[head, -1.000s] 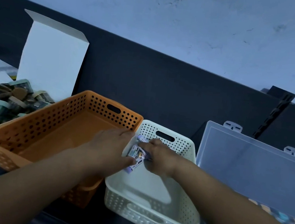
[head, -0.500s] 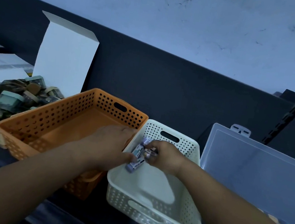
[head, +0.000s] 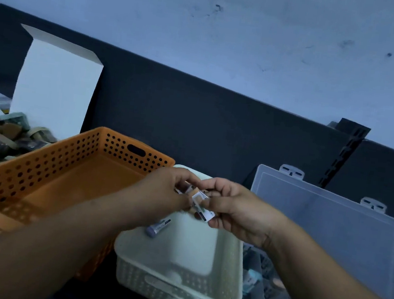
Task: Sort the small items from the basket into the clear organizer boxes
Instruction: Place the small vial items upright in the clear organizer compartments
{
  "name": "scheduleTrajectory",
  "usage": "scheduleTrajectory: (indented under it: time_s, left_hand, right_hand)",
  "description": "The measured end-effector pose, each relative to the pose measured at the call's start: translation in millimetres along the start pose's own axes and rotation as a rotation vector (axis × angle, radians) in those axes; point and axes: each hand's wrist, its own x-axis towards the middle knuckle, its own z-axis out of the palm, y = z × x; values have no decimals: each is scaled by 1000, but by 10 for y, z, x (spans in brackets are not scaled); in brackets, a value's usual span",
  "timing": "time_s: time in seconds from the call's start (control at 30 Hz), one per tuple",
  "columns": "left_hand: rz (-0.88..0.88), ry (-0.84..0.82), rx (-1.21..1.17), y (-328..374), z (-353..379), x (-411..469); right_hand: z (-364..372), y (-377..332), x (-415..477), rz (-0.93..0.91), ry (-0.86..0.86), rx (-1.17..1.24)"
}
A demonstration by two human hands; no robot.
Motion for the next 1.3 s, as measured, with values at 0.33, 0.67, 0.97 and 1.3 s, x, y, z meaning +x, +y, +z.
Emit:
scheduleTrajectory:
  time_s: [0.33,0.67,0.97,1.3]
  left_hand:
    - [-38,8,-322,234,374,81]
    - [-220,-209,-540,478,734,113]
    - [-88,-152,-284,536,903,162]
    - [208,-25,460,361,1147,214]
  right_hand:
    - [-347,3,-651,-63,71,149]
    - [-643,114,-1013,-103,328,212]
    - [-779,207,-1202,-173,501,-250]
    - [-867,453,-1181,-92,550,-762]
